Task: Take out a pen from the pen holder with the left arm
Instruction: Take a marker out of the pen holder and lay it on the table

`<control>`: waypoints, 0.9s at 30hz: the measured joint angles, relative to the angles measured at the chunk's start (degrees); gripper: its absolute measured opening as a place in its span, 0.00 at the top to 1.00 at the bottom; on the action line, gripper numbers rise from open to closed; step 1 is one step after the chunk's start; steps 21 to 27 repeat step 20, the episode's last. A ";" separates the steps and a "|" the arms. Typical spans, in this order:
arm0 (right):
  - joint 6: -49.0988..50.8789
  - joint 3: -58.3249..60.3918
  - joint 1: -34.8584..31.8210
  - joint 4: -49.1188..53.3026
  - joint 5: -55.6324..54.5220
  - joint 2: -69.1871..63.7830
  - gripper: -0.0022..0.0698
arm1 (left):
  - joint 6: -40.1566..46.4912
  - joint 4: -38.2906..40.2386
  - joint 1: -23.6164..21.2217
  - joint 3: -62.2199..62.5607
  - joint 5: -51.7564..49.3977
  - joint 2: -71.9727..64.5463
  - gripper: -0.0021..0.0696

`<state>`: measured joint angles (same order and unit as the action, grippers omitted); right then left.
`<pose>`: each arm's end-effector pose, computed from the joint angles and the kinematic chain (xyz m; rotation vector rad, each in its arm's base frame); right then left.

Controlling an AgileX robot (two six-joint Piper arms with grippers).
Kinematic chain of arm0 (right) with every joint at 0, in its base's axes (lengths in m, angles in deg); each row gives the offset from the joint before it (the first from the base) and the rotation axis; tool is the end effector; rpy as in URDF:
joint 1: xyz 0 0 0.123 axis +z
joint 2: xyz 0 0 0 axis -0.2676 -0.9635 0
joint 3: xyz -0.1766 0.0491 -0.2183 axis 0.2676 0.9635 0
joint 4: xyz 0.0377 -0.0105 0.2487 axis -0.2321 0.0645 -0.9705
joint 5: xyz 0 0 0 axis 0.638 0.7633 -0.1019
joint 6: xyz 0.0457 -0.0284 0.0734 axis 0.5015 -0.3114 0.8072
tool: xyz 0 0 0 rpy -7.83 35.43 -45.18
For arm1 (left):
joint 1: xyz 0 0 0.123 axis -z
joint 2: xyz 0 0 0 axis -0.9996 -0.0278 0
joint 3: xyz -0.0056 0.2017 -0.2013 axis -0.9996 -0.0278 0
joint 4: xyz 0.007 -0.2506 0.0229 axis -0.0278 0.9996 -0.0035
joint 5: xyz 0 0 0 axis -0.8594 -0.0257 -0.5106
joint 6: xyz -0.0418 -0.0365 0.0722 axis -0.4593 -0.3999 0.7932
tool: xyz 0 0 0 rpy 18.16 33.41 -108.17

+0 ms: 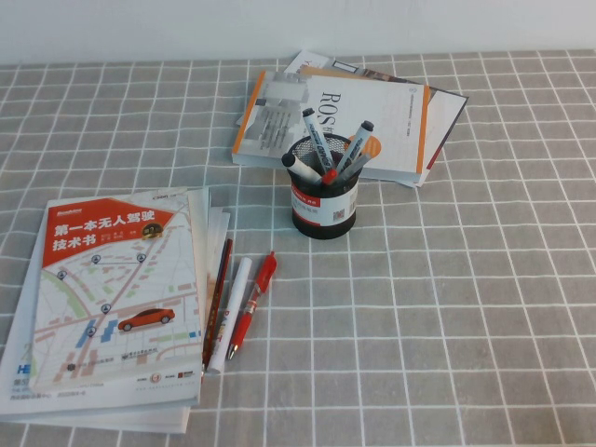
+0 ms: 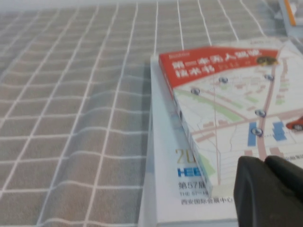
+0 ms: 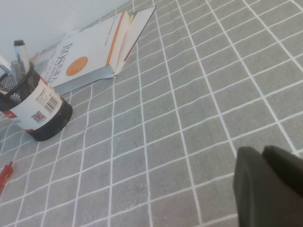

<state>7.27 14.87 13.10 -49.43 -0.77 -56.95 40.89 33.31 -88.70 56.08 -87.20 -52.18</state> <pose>0.0524 0.0121 0.1727 0.4029 1.8334 0.4688 0.0533 -0.0011 0.1736 0.1152 1.8474 0.0713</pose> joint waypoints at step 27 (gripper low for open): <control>0.00 0.00 0.00 0.00 0.00 0.00 0.99 | 0.20 0.84 0.00 -0.04 -1.48 0.04 0.97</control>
